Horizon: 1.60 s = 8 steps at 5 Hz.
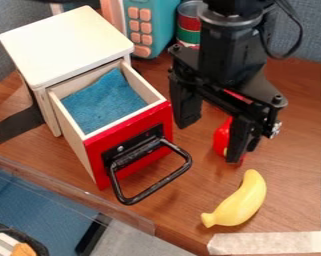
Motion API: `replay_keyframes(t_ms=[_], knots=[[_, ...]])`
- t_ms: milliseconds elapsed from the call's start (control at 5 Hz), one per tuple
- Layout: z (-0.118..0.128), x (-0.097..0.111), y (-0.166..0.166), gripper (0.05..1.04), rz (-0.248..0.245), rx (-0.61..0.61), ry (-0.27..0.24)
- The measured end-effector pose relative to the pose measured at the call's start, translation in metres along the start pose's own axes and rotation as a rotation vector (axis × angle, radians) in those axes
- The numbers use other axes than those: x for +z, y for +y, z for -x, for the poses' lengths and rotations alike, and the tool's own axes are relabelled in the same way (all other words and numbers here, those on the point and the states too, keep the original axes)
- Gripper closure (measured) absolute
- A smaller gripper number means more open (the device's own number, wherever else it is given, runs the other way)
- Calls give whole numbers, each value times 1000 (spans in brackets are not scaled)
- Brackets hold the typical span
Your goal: Close the drawer
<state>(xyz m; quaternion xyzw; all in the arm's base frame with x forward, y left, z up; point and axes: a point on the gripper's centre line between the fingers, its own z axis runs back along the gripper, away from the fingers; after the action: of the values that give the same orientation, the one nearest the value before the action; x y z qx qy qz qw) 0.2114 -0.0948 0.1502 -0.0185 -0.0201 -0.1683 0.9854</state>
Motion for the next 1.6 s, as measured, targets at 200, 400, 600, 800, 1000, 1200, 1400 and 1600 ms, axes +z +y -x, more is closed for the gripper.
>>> replay_keyframes(t_ms=[200, 400, 600, 800, 1000, 1200, 1400, 1600], knots=[[2, -5, 0, 83, -1, 10, 15], [10, -13, 2, 83, -8, 135, -7], [17, -21, -3, 83, -20, 239, -30], [25, -32, -9, 83, -45, 380, -84], [31, -48, -14, 83, -49, 488, -119], [36, -71, -21, 83, -83, 556, -150], [39, -84, -17, 83, -110, 660, -178], [42, -94, -8, 83, -138, 793, -221]])
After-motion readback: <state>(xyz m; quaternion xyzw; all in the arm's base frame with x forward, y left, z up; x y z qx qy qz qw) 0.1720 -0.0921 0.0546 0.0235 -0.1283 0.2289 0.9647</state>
